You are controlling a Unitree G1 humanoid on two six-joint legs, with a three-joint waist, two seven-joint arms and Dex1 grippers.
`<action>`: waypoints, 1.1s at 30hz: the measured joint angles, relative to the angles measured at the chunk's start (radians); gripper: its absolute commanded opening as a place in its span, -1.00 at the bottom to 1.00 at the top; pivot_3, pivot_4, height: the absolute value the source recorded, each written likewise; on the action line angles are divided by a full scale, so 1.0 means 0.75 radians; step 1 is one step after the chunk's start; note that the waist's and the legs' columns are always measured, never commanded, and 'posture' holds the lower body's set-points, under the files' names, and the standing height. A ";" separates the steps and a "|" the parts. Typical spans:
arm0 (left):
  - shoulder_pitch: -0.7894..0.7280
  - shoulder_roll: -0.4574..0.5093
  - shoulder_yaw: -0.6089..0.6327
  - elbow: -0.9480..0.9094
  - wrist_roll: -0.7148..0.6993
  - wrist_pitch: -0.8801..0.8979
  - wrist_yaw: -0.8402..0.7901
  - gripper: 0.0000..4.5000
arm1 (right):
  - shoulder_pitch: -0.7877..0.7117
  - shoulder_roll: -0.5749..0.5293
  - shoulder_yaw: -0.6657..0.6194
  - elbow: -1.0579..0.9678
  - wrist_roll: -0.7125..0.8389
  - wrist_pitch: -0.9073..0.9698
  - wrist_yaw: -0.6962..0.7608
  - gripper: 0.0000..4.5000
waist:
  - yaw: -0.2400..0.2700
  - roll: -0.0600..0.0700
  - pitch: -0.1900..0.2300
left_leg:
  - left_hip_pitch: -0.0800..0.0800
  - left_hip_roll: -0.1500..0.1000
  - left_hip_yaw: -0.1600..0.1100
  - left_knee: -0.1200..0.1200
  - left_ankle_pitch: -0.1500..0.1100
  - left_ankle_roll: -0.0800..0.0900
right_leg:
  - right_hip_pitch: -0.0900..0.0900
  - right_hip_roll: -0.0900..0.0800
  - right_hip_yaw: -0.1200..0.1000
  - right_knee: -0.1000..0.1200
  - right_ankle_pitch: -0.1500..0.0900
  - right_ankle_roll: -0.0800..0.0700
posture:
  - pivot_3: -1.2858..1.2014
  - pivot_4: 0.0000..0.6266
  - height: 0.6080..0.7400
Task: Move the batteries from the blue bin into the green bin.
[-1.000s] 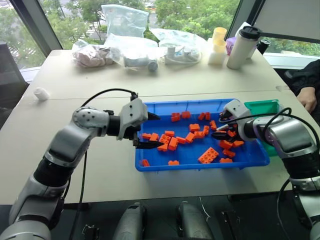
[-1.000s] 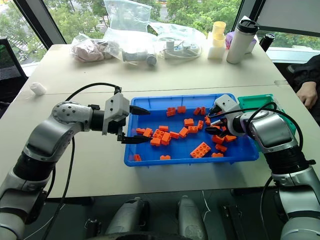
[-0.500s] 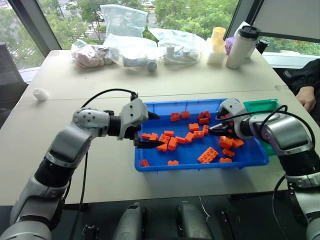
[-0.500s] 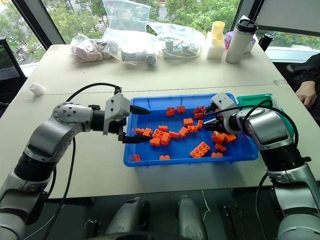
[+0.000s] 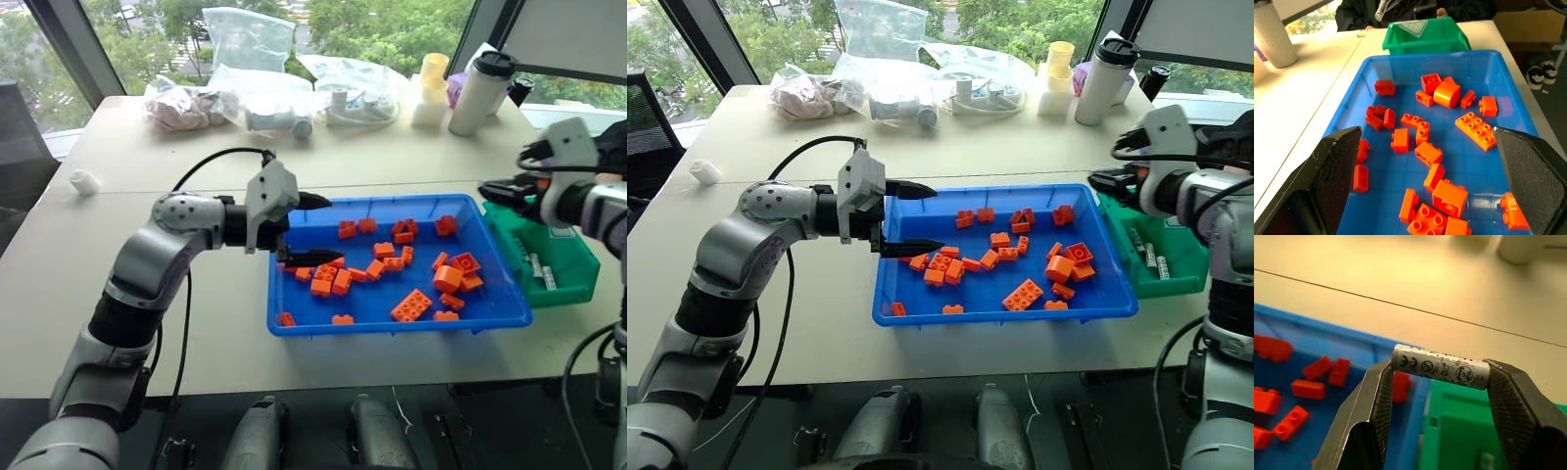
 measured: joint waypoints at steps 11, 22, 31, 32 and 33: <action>-0.029 -0.078 0.000 0.069 -0.027 -0.004 -0.009 1.00 | 0.166 -0.051 -0.037 0.119 -0.031 -0.054 -0.027 0.64 | -0.005 0.001 0.000 | 0.002 0.002 0.002 0.000 0.000 0.000 | 0.000 0.003 0.002 0.001 0.000 0.000 | 0.03 -0.52 1.00; -0.018 0.046 0.074 0.060 -0.053 0.060 0.005 1.00 | 0.074 -0.027 -0.038 0.167 -0.003 -0.245 0.014 0.96 | -0.014 0.001 0.000 | 0.002 0.004 0.002 -0.001 0.000 0.000 | 0.000 0.005 0.002 0.001 0.000 0.000 | 0.03 -0.52 1.00; 0.325 0.447 0.348 -0.103 -0.093 0.214 0.016 1.00 | 0.426 -0.094 -0.130 -0.075 0.237 -0.444 0.486 0.96 | 0.007 0.000 0.000 | 0.001 0.002 0.000 0.000 0.000 0.000 | 0.001 0.000 0.001 0.000 0.000 0.000 | 0.03 -0.52 1.00; 0.360 0.467 0.392 -0.138 -0.112 0.241 0.027 1.00 | 0.476 -0.115 -0.162 -0.092 0.253 -0.442 0.523 0.96 | 0.009 0.000 0.000 | 0.001 0.001 0.000 0.000 0.000 0.000 | 0.001 0.000 0.000 -0.001 0.000 0.000 | 0.03 -0.52 1.00; 0.395 0.489 0.435 -0.177 -0.140 0.273 0.035 1.00 | 0.533 -0.135 -0.195 -0.118 0.275 -0.437 0.562 0.96 | 0.010 0.000 0.000 | 0.001 0.001 0.000 0.000 0.000 0.001 | 0.003 -0.001 0.000 -0.001 0.000 0.000 | 0.03 -0.52 1.00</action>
